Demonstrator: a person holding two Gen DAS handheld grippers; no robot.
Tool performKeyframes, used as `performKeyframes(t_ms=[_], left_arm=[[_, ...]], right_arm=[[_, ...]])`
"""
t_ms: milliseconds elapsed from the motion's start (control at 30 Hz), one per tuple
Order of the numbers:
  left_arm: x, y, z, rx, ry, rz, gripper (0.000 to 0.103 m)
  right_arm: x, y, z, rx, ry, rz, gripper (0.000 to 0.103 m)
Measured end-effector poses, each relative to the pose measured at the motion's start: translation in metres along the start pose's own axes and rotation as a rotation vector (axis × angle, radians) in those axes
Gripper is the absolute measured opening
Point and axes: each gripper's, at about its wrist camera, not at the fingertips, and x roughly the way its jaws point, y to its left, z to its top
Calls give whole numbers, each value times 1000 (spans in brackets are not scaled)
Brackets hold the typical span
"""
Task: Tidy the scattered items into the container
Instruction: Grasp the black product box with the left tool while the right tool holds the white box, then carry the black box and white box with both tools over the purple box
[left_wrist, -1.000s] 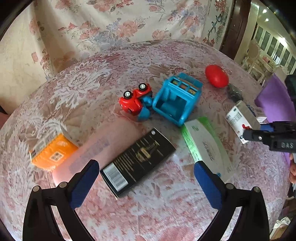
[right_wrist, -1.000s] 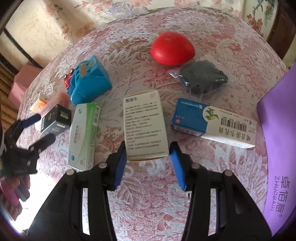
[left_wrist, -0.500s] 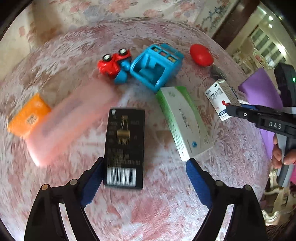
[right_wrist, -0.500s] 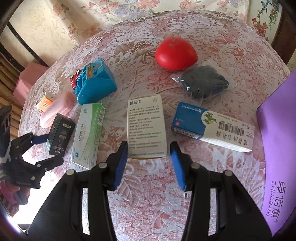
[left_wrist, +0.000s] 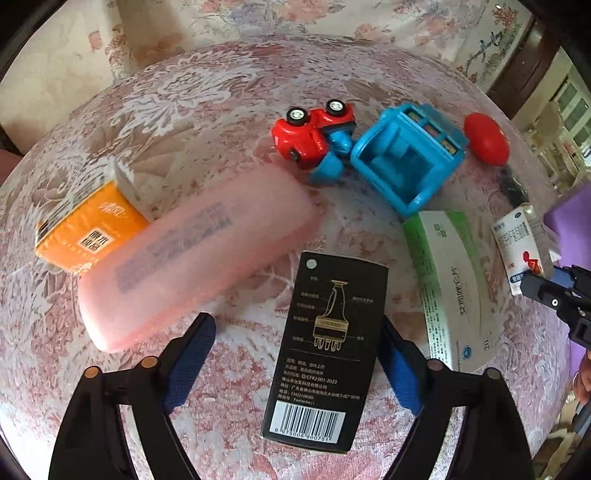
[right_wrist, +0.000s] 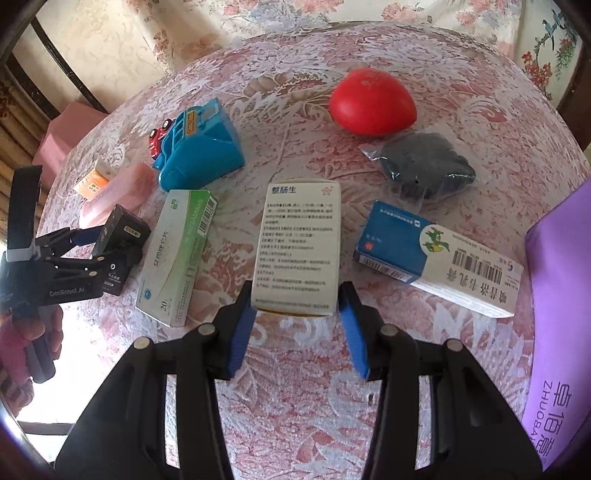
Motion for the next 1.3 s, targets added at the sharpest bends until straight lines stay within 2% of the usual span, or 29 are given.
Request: performKeyframes(t_ms=[133, 267, 333, 400, 467, 833, 867, 967, 1067, 1133, 1167, 1200, 1300], left_arm=[[-1, -2, -9, -7, 5, 43, 82], [-1, -2, -12, -30, 2, 73, 85], [2, -3, -11, -44, 8, 93, 89], [6, 2, -9, -87, 27, 108, 103], [7, 8, -8, -129, 34, 102, 103], [3, 6, -9, -141, 26, 118, 103], [2, 5, -10, -139, 19, 118, 99], [-8, -1, -10, -120, -12, 86, 77], [-10, -6, -8, -98, -15, 84, 72], [-13, -7, -8, -92, -28, 75, 62], [-16, -7, -8, -89, -36, 69, 46], [-17, -8, -8, -87, -41, 63, 40], [-19, -8, -3, -89, -36, 50, 39]], right_arm=[[-4, -7, -5, 24, -30, 38, 48], [-4, -6, -5, 14, -47, 41, 48], [-2, -2, -2, -4, -43, 30, 48], [1, 3, 1, -23, -38, 15, 49], [4, 8, 5, -44, -28, -4, 50], [13, 9, 18, -37, -2, -35, 50], [13, 10, 18, -41, -1, -37, 50], [13, 10, 18, -45, 1, -38, 50], [13, 11, 17, -53, 0, -46, 50], [14, 13, 17, -61, -2, -60, 48], [14, 14, 16, -65, -4, -69, 47], [15, 14, 16, -70, -5, -78, 43], [14, 15, 14, -86, -12, -85, 43]])
